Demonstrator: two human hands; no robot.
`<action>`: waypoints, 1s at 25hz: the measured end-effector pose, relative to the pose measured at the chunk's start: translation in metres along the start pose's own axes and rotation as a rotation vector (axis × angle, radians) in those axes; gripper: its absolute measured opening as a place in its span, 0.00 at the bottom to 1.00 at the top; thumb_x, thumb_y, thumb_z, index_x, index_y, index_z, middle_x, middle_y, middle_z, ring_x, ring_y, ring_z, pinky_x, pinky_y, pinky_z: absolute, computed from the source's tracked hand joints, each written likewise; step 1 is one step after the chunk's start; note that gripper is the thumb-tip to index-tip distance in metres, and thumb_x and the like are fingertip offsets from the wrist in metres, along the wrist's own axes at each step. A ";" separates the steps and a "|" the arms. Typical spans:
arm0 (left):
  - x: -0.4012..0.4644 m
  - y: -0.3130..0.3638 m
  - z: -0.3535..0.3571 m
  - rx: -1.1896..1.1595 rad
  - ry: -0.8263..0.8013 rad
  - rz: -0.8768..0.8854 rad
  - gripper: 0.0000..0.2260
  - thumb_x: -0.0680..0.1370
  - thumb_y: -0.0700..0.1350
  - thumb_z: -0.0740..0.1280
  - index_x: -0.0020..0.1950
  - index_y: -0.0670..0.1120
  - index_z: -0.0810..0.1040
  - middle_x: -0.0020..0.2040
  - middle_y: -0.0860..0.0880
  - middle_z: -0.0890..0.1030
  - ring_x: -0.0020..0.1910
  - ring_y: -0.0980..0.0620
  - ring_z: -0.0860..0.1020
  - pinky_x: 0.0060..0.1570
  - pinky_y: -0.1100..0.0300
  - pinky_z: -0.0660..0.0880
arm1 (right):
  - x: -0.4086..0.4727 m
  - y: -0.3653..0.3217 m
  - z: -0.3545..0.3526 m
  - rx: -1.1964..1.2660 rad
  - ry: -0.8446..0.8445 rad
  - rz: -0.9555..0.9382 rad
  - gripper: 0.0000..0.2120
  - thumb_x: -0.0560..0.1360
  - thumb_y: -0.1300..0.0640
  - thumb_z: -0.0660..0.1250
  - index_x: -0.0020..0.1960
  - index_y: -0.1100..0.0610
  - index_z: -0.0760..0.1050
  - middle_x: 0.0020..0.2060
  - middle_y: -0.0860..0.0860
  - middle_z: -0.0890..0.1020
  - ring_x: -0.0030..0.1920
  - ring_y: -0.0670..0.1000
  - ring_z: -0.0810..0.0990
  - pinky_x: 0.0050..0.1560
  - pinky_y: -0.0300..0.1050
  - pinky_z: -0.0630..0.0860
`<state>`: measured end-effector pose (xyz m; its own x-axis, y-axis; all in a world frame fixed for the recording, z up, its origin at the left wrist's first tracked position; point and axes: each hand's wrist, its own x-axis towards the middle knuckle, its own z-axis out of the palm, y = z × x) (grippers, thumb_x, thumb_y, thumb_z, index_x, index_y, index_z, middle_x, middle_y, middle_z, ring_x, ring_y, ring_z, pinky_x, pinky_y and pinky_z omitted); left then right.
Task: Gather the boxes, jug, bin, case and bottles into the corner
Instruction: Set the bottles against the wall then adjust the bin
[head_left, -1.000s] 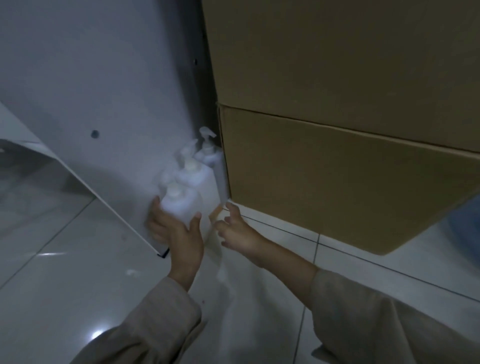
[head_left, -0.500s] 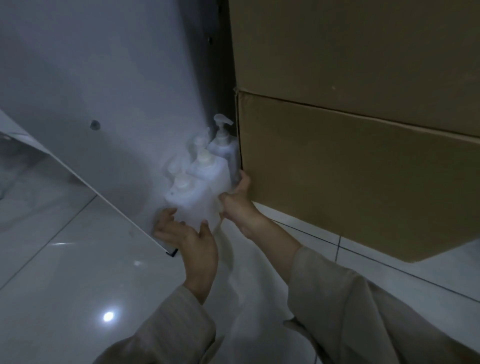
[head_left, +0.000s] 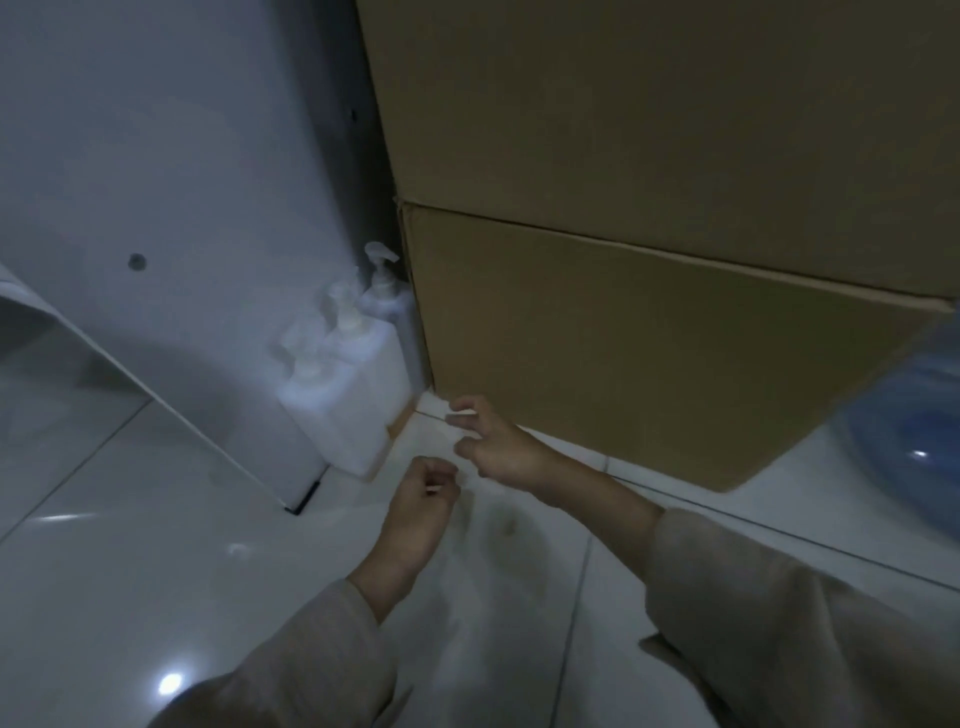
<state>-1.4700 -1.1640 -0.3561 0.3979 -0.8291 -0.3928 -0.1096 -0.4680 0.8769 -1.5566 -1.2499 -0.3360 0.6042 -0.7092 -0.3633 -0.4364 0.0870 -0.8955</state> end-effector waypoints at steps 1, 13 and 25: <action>-0.005 0.007 0.010 0.026 -0.066 0.054 0.05 0.77 0.37 0.59 0.47 0.47 0.72 0.49 0.46 0.75 0.47 0.51 0.73 0.45 0.60 0.69 | -0.020 0.006 -0.013 -0.053 0.007 -0.033 0.21 0.77 0.65 0.56 0.68 0.57 0.59 0.70 0.54 0.67 0.57 0.50 0.72 0.44 0.37 0.71; -0.087 0.109 0.195 0.104 -0.729 0.575 0.14 0.76 0.31 0.60 0.41 0.51 0.73 0.39 0.52 0.77 0.39 0.59 0.76 0.40 0.73 0.71 | -0.347 0.083 -0.168 -0.695 0.910 -0.099 0.16 0.71 0.63 0.61 0.58 0.58 0.74 0.58 0.52 0.77 0.59 0.51 0.74 0.60 0.38 0.64; -0.174 0.073 0.324 0.274 -1.080 0.446 0.26 0.78 0.46 0.62 0.74 0.50 0.57 0.73 0.51 0.65 0.69 0.51 0.68 0.71 0.52 0.63 | -0.399 0.193 -0.191 0.777 1.117 0.375 0.25 0.72 0.41 0.65 0.65 0.47 0.63 0.65 0.52 0.71 0.59 0.57 0.74 0.46 0.55 0.78</action>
<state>-1.8422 -1.1528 -0.3132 -0.6794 -0.7018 -0.2140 -0.2857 -0.0156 0.9582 -2.0095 -1.0840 -0.3149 -0.4638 -0.6992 -0.5442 0.2438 0.4898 -0.8371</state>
